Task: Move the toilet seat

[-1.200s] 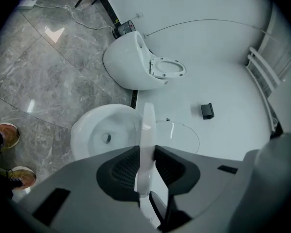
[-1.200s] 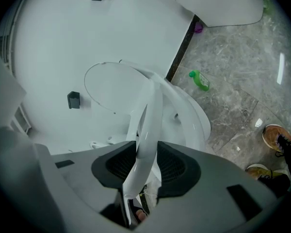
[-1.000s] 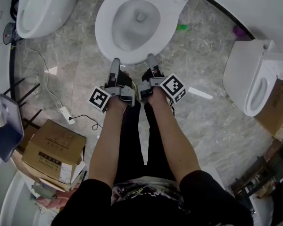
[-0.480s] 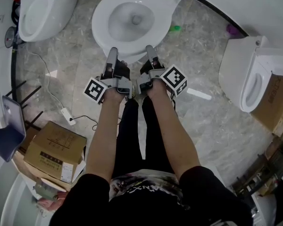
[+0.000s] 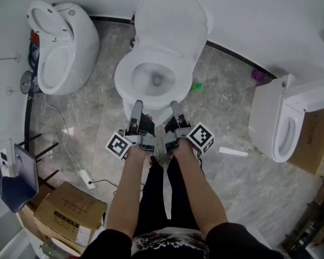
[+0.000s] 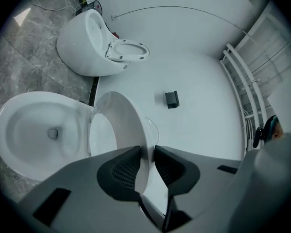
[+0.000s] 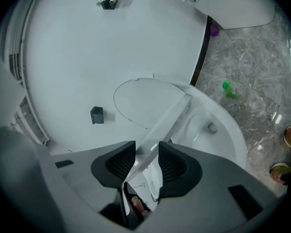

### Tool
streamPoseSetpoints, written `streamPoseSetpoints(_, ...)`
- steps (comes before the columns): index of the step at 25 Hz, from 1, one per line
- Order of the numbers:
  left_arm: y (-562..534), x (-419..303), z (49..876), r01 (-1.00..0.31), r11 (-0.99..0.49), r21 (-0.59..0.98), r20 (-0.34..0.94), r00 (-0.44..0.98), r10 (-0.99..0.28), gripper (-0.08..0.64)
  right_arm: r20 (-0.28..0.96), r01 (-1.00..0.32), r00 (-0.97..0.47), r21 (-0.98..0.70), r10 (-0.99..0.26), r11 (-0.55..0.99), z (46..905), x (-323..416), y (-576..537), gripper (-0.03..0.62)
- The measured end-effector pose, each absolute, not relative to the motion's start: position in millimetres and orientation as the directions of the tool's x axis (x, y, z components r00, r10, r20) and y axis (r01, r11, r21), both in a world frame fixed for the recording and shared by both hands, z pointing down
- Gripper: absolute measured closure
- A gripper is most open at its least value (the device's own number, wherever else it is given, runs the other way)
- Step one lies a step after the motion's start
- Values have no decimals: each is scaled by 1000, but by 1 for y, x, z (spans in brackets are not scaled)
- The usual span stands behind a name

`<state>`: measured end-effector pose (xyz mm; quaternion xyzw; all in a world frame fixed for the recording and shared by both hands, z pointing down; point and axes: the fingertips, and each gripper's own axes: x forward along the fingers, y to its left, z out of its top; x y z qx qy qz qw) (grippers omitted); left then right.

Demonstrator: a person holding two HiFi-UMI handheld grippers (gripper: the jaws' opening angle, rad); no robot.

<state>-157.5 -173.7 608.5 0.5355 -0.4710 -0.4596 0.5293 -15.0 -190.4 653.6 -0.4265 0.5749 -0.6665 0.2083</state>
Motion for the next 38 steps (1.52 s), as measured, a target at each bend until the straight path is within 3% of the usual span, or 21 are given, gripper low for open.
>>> streamPoseSetpoints(17,-248,-147,556,-54,-103,993,-90,199,-976,445,274,-177,-540,-961,-796,-211,608,-5,-253,451)
streamPoseSetpoints(38,-328,-141,519,-19,-222,975,-200,362,-911,448,197,-165,-337,-975,-921,-149,573,3,-320,451)
